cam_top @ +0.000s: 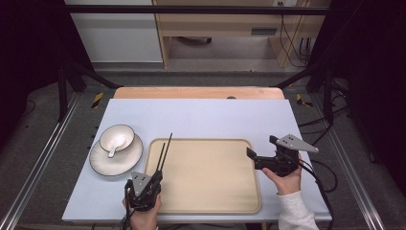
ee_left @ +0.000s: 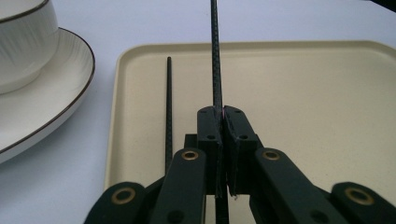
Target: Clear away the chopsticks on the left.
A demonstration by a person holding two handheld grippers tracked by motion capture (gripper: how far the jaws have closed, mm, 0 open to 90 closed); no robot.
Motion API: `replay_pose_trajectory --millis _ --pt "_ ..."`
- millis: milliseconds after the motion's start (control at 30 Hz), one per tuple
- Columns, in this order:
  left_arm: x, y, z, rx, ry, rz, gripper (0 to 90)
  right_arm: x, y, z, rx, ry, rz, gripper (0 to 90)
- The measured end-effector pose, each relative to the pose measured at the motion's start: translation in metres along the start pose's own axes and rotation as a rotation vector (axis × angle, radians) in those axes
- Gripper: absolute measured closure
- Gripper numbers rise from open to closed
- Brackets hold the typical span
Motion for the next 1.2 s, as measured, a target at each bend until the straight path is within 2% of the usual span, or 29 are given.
replay_pose_trajectory --millis 100,533,1033,1200 --pt "0.003 0.0 0.002 -0.009 -0.008 -0.003 85.5 0.001 0.0 0.001 -0.001 -0.005 0.0 2.5" --pt "0.015 0.0 0.012 0.011 -0.078 -0.023 85.5 0.002 -0.001 0.001 -0.002 -0.012 -0.002 2.5" --pt "0.021 0.002 0.013 0.039 -0.155 -0.045 85.3 0.004 -0.001 0.002 -0.005 -0.017 -0.001 2.5" --pt "0.021 0.003 0.013 0.047 -0.165 -0.046 85.0 0.004 -0.001 0.003 -0.006 -0.019 -0.002 2.4"
Point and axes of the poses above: each handheld gripper's, and its own axes: x roughly forward along the jaws, z roughly out of its underside, y roughly to its right, the point moved 5 cm from there along x, roughly forward along the jaws, and after that the axes turned 7 degrees about -y, right-handed, at the moved point
